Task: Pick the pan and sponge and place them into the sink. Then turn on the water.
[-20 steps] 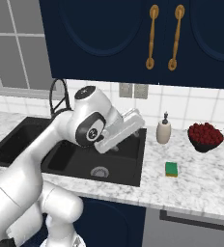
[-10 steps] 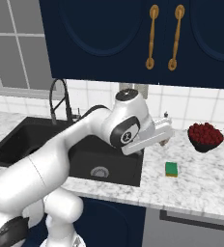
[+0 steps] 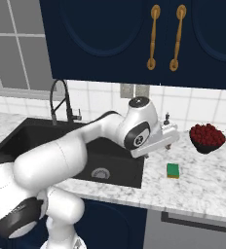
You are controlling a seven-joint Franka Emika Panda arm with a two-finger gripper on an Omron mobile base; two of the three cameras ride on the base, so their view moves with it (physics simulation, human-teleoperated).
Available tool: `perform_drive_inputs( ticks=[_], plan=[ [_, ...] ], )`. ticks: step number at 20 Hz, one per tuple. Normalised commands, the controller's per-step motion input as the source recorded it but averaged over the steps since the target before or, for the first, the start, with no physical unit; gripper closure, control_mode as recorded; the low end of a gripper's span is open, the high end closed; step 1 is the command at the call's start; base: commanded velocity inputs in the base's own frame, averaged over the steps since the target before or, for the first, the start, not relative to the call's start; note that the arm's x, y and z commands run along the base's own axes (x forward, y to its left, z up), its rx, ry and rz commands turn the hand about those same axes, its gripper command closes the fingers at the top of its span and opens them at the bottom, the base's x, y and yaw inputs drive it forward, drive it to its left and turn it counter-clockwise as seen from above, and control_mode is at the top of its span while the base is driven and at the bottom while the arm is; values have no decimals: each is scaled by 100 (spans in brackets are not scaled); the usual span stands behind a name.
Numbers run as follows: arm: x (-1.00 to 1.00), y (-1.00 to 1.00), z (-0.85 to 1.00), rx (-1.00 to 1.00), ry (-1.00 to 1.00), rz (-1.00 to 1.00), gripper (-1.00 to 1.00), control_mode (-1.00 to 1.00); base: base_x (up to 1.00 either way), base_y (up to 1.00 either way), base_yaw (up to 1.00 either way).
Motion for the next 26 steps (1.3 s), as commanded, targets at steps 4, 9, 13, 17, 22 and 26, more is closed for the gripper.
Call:
perform_drive_inputs(
  ticks=[4,9,13,17,22,26],
  plan=[
    [41,-25,-50,7,0,-35,-100,-100,0,0,0],
    [46,-1,-45,9,0,-35,-100,-100,0,0,0],
    [47,0,-41,8,0,-28,-100,-100,0,0,0],
    [56,3,-43,3,0,-23,-100,-100,0,0,0],
    [50,30,-43,0,0,-17,-100,-100,0,0,0],
    [38,28,-48,0,0,-15,-100,-100,0,0,0]
  ],
)
